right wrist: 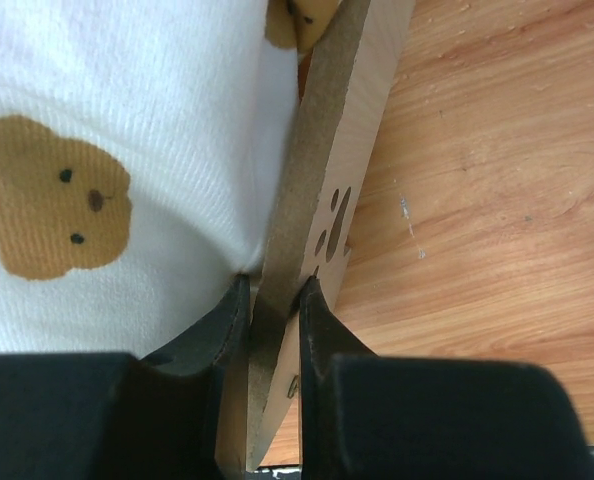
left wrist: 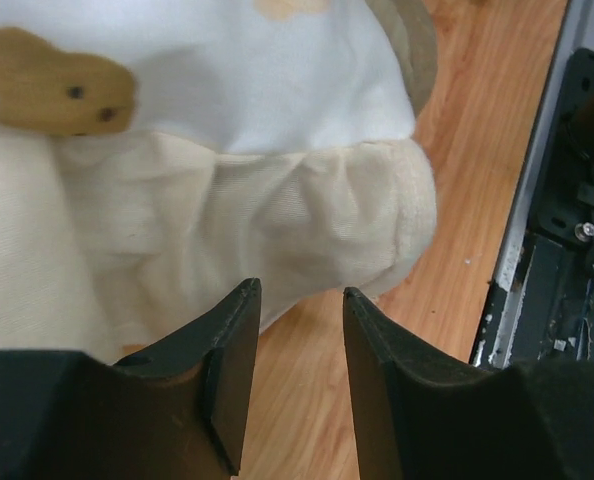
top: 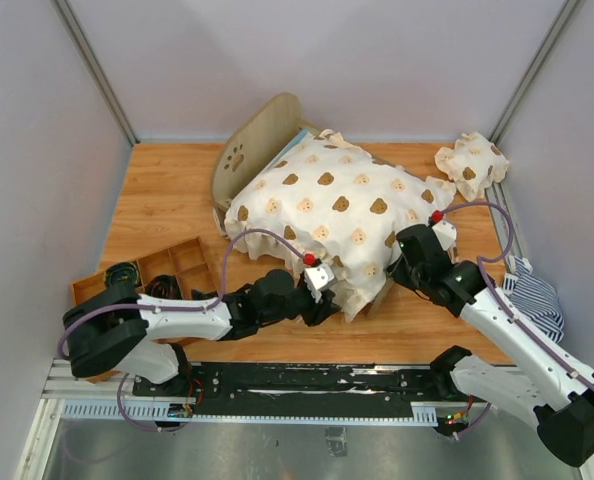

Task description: Set up the pet bed

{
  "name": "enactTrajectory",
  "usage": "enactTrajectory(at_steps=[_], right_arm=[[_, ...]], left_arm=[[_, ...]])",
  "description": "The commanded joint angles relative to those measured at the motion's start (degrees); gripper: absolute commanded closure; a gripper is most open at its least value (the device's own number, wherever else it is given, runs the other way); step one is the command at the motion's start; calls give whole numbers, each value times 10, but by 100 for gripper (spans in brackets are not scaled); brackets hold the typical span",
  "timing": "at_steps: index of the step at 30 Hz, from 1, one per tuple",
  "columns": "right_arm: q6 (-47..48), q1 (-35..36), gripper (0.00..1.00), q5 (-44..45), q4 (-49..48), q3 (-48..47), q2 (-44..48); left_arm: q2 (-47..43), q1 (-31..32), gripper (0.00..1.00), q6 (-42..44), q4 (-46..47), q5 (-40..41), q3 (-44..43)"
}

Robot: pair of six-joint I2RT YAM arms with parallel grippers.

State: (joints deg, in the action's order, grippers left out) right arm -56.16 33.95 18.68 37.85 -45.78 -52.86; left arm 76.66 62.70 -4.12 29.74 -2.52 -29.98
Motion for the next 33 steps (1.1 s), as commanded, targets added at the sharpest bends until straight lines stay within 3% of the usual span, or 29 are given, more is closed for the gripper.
enactTrajectory(at_steps=[1, 5, 15, 20, 26, 31, 33], right_arm=[[35, 9, 100, -48, -65, -10, 22], [36, 9, 100, -36, -66, -29, 15], [-3, 9, 100, -10, -79, -19, 10], [-18, 9, 100, -5, -81, -22, 7], [-18, 9, 100, -12, -82, -27, 10], [-23, 9, 100, -21, -82, -28, 17], [-24, 9, 100, -23, -82, -33, 19]], left_arm=[[61, 48, 58, 37, 108, -14, 5], [91, 78, 60, 33, 136, 30, 6], [46, 128, 55, -55, 246, 102, 64], [114, 151, 60, -70, 300, 71, 60], [232, 159, 60, -73, 396, 94, 37], [309, 152, 60, -35, 363, 226, -26], [331, 129, 60, -32, 355, 236, -41]])
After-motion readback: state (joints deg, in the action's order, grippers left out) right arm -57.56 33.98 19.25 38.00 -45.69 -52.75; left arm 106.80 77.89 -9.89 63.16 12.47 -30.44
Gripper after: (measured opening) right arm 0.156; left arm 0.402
